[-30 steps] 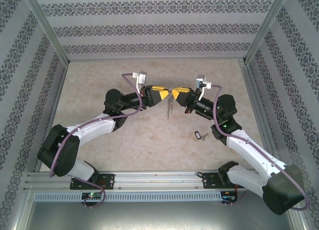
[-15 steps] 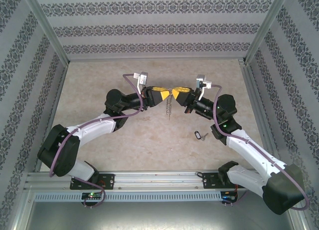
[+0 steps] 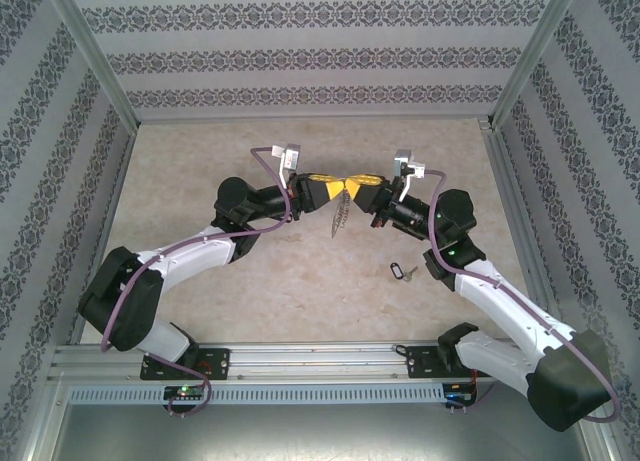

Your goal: Put the keys on the keyring

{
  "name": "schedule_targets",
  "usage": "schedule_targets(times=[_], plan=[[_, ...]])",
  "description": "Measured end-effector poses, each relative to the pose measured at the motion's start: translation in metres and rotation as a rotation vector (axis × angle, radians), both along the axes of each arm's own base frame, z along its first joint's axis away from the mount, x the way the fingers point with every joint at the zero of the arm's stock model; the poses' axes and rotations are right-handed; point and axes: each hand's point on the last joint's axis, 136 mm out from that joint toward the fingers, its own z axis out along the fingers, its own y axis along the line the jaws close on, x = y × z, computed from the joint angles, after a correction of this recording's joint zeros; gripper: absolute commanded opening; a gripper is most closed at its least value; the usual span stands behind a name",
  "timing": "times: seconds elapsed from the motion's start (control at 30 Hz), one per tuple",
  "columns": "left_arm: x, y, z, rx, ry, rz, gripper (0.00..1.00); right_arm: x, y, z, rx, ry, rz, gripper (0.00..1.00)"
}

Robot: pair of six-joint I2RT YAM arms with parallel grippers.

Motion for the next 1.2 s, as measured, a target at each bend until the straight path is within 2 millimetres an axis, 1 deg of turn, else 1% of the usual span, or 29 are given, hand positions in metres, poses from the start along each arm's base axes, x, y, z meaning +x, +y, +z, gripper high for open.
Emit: schedule_targets(times=[0.03,0.07,0.1,0.13,0.17,0.23,0.3,0.33,0.37,0.43,0.57,0.77,0.93,1.03,1.2], plan=[[0.000,0.000,-0.001,0.004,-0.006,0.003,0.00,0.000,0.000,-0.001,-0.001,0.003,-0.002,0.10],[0.001,-0.001,-0.003,0.013,-0.011,0.007,0.00,0.001,-0.001,-0.002,-0.005,0.013,-0.006,0.24],[0.000,-0.001,-0.004,0.025,-0.021,0.011,0.00,0.002,-0.003,-0.004,-0.009,0.022,-0.015,0.29],[0.000,-0.002,-0.006,0.041,-0.032,0.015,0.00,0.004,-0.006,-0.004,-0.012,0.027,-0.032,0.32],[-0.002,-0.002,-0.007,0.060,-0.054,0.023,0.00,0.005,-0.012,-0.004,-0.010,0.031,-0.055,0.36],[-0.007,0.001,-0.007,0.092,-0.118,0.043,0.00,0.008,-0.028,-0.001,0.000,0.031,-0.113,0.37],[-0.015,0.006,-0.003,0.121,-0.215,0.069,0.00,0.007,-0.045,0.001,0.008,0.022,-0.163,0.37],[-0.018,0.008,-0.001,0.132,-0.261,0.081,0.00,0.006,-0.050,0.002,0.010,0.019,-0.180,0.37],[-0.021,0.010,0.002,0.143,-0.310,0.093,0.00,0.004,-0.055,0.003,0.012,0.015,-0.192,0.39],[-0.025,0.012,0.004,0.166,-0.397,0.113,0.00,0.001,-0.058,0.000,0.009,0.018,-0.197,0.40],[-0.025,0.013,-0.005,0.221,-0.518,0.140,0.00,0.000,-0.053,-0.011,-0.013,0.051,-0.164,0.44],[-0.021,0.015,-0.033,0.316,-0.637,0.191,0.00,0.004,-0.044,-0.030,-0.047,0.113,-0.113,0.46],[-0.021,0.019,-0.053,0.373,-0.722,0.249,0.00,0.002,-0.034,-0.038,-0.061,0.137,-0.072,0.46],[-0.018,0.021,-0.059,0.395,-0.763,0.285,0.00,0.001,-0.031,-0.041,-0.066,0.145,-0.057,0.46],[-0.017,0.025,-0.059,0.397,-0.833,0.339,0.00,-0.002,-0.027,-0.041,-0.068,0.145,-0.042,0.46]])
